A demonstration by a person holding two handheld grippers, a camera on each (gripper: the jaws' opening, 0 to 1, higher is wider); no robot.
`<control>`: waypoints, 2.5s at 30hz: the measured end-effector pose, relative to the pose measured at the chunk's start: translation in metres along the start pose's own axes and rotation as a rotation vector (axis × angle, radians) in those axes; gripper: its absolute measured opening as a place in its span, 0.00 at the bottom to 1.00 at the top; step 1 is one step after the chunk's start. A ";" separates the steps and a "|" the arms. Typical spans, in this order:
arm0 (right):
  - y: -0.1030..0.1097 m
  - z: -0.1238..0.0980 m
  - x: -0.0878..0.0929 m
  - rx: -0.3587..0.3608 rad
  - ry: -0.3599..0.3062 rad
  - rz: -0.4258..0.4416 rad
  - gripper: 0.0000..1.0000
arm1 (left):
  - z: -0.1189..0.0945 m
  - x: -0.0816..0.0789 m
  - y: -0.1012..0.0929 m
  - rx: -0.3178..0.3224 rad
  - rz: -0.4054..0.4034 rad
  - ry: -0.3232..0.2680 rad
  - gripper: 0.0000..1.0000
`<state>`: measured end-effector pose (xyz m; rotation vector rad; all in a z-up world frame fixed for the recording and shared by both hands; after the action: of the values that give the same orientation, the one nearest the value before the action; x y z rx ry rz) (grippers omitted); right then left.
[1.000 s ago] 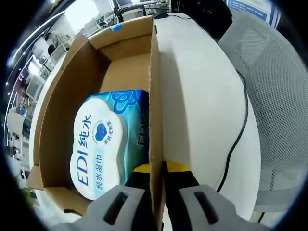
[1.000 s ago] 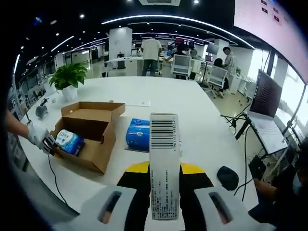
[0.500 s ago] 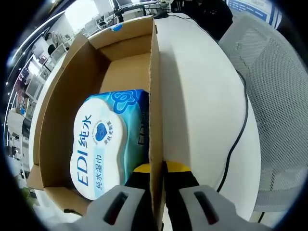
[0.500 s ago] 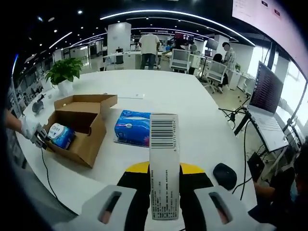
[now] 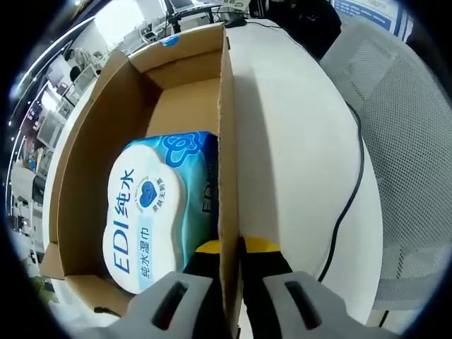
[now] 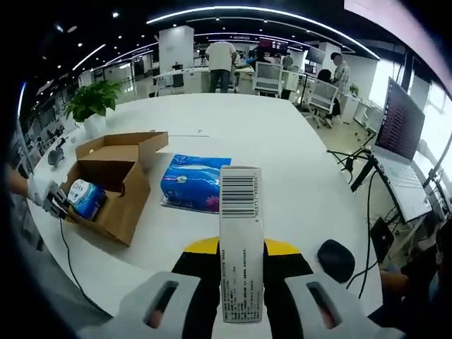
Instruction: Operate the shoe box by opening the lid, removing the specified soft item, and placing it in the target area until the item is outside and the box remains undamaged.
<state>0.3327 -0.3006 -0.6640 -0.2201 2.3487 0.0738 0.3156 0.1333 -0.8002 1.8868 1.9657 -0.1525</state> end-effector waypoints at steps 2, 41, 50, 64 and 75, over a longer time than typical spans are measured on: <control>-0.001 0.003 0.000 0.000 0.009 -0.005 0.18 | 0.000 0.000 0.000 -0.001 -0.001 0.000 0.02; -0.019 0.056 0.046 -0.025 0.127 0.120 0.18 | 0.000 -0.001 -0.002 -0.006 -0.004 0.002 0.02; -0.024 0.067 0.048 -0.027 0.149 0.133 0.18 | -0.001 -0.001 0.000 -0.003 -0.004 0.003 0.02; -0.027 0.084 0.050 -0.032 0.203 0.109 0.18 | 0.000 -0.002 0.000 -0.002 -0.005 0.002 0.02; -0.028 0.086 0.053 -0.031 0.208 0.092 0.18 | -0.001 -0.003 0.000 -0.002 -0.006 0.002 0.02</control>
<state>0.3607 -0.3252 -0.7618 -0.1401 2.5662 0.1384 0.3150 0.1304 -0.7981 1.8805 1.9727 -0.1505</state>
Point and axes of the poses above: the point that each gripper's makers call its tool centre point, and the gripper's own axes: z roughly forward along the fingers, y roughly to its left, x roughly out of its underside, the point moved 2 cm from there along -z, roughly backward along the fingers, and after that the axes turned 6 degrees about -x, right-handed, at the moved point
